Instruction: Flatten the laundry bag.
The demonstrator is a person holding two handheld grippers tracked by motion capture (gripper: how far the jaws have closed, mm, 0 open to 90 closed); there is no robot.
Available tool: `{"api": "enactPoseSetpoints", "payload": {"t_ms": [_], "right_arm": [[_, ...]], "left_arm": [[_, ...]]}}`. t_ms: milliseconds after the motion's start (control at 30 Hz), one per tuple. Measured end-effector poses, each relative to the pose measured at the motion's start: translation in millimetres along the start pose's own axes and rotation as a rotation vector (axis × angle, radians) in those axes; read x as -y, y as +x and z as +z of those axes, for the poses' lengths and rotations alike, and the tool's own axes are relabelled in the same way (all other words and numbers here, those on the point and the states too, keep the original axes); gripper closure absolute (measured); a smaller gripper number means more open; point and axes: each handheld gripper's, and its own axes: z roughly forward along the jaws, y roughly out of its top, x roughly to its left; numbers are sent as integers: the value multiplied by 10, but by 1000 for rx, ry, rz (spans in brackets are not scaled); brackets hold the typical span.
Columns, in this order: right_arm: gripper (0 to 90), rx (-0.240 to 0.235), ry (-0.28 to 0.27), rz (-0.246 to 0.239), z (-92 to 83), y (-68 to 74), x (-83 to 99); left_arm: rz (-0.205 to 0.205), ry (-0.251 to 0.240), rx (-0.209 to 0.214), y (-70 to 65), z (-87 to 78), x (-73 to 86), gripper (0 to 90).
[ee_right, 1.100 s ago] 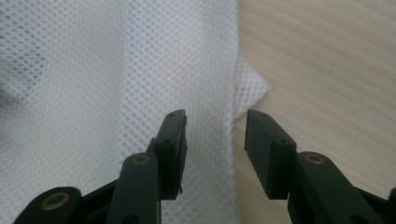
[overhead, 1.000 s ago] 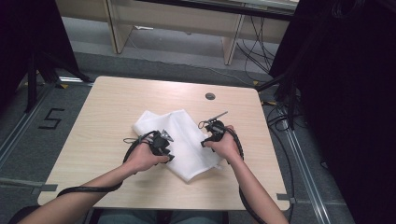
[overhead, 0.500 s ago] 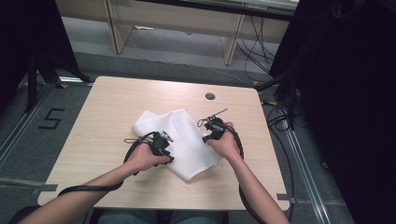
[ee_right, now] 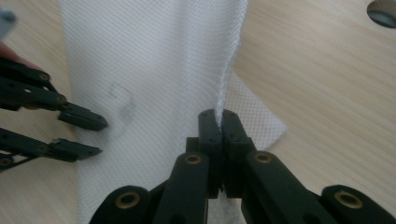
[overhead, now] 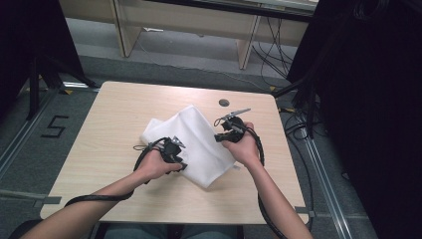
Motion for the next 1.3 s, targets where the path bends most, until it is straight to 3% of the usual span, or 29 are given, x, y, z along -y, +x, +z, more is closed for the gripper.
{"api": "enactPoseSetpoints", "payload": {"t_ms": [33,133,167,200,267,300,333,467,533,567,600,667,700,767,800,867,900,933,967,1000,1067,1200,1233,1300], "right_arm": [[897,-18,-9,15,-16,34,-12],[897,-13,-13,-9,-63,80,-45],[897,-21,-21,-7,-76,100,-54],[897,-21,-27,-13,-93,120,-62],[897,-34,-41,-14,-108,154,-72],[897,-34,-54,-38,-109,164,-74],[898,-48,-50,-32,-123,193,-81],[897,-95,-54,-48,-144,320,-79],[898,-129,-39,-46,-158,406,-68],[897,-145,-34,-60,-166,437,-62],[897,-140,-51,-73,-143,478,-44],[897,-146,-30,-120,-153,559,-24],[897,-145,-36,-131,-138,601,-4],[897,-148,-9,-123,-139,662,18],[897,-128,-8,-127,-123,678,31],[897,-133,1,-171,-114,668,48],[897,-131,-8,-150,-91,687,65],[897,-139,6,-184,-96,666,59],[897,-143,-17,-188,-65,672,70],[897,-134,7,-186,-83,673,70],[898,-117,-10,-191,-63,688,85],[897,-112,-10,-184,-74,658,62],[897,-97,-15,-158,-79,661,45],[897,-115,-52,-205,-82,632,6]], "left_arm": [[3,1,-5,1,7,-2,650],[-7,-6,1,9,38,-19,651],[-38,-30,-3,-10,60,-25,651],[-14,-7,-2,9,52,-34,650],[-11,-10,-8,9,64,-46,649],[-65,-56,-10,-27,102,-50,649],[-22,-19,-7,4,86,-61,650],[-12,-20,-10,19,92,-72,652],[-41,-21,-1,11,91,-64,652],[-16,-21,3,41,90,-65,651],[-20,-29,9,48,88,-58,649],[-34,-39,35,74,74,-52,628],[-94,-85,41,59,83,-49,624],[-22,-27,29,149,-14,-50,608],[-28,-32,22,173,-51,-45,599],[-32,-42,9,247,-145,-34,588],[-30,-43,-9,285,-195,-27,580],[-9,-14,-19,340,-254,-18,563],[-16,9,-19,366,-284,1,532],[-16,35,-18,390,-308,20,511],[-6,55,-18,435,-367,78,519],[2,71,12,411,-398,168,587],[2,73,16,388,-375,180,592],[2,75,22,355,-304,183,596]]}}
